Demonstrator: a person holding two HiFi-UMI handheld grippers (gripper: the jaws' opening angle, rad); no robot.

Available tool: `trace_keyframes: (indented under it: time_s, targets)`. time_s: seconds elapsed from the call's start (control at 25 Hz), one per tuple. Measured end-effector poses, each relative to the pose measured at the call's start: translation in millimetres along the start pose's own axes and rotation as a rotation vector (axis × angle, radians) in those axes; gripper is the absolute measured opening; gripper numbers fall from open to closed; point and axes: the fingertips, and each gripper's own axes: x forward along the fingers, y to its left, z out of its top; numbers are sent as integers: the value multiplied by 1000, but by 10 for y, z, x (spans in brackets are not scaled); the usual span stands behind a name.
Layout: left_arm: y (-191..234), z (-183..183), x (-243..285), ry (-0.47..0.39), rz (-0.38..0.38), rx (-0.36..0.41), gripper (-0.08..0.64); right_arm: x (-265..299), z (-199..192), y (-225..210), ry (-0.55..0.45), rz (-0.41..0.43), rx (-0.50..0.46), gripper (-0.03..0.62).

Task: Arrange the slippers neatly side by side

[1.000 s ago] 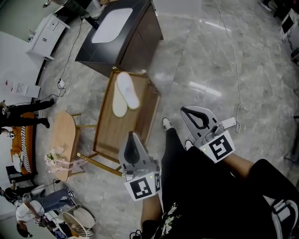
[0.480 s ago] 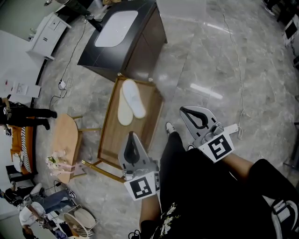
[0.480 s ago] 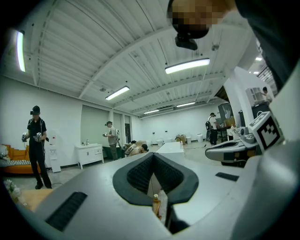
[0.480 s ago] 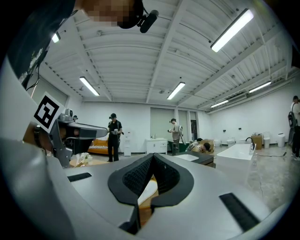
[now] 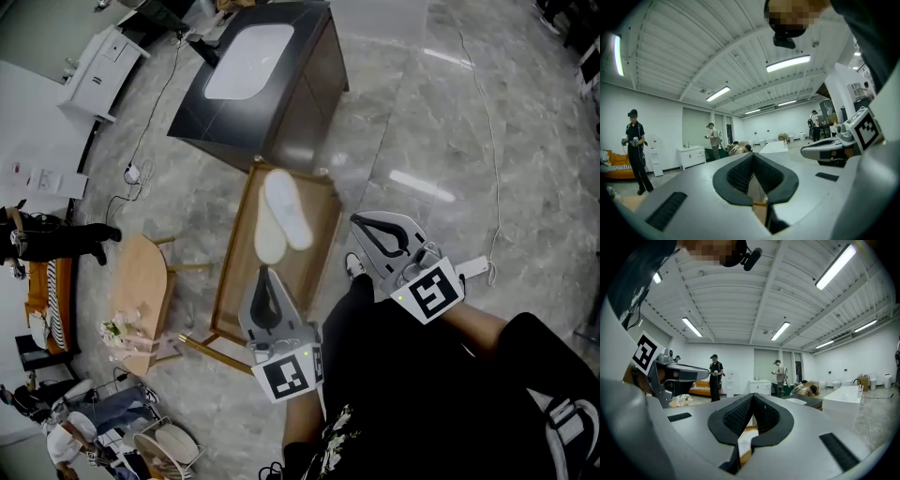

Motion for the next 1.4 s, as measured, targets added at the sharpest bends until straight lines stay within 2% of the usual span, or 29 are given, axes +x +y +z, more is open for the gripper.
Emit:
trace_keyframes:
  time_s: [0.32, 0.48, 0.72, 0.88, 1.04, 1.2, 1.4]
  targets:
    - [206, -38, 363, -36, -63, -47, 2, 242, 82, -12, 40, -38, -40, -5]
    - [280, -116, 466, -40, -81, -44, 2, 401, 68, 18, 57, -36, -71, -5]
    - [396, -238, 554, -21, -82, -59, 2, 610, -31, 147, 81, 7, -61, -5]
    - [524, -292, 685, -10, -73, -44, 2, 779, -36, 81, 70, -3, -58, -5]
    - [632, -262, 807, -35, -88, -57, 2, 905, -63, 60, 89, -8, -72, -5]
    - [636, -265, 899, -42, -101, -67, 2, 983, -6, 4, 68, -17, -79, -5]
    - [626, -299, 936, -16, -73, -69, 2, 1027, -59, -66, 87, 1, -56, -5]
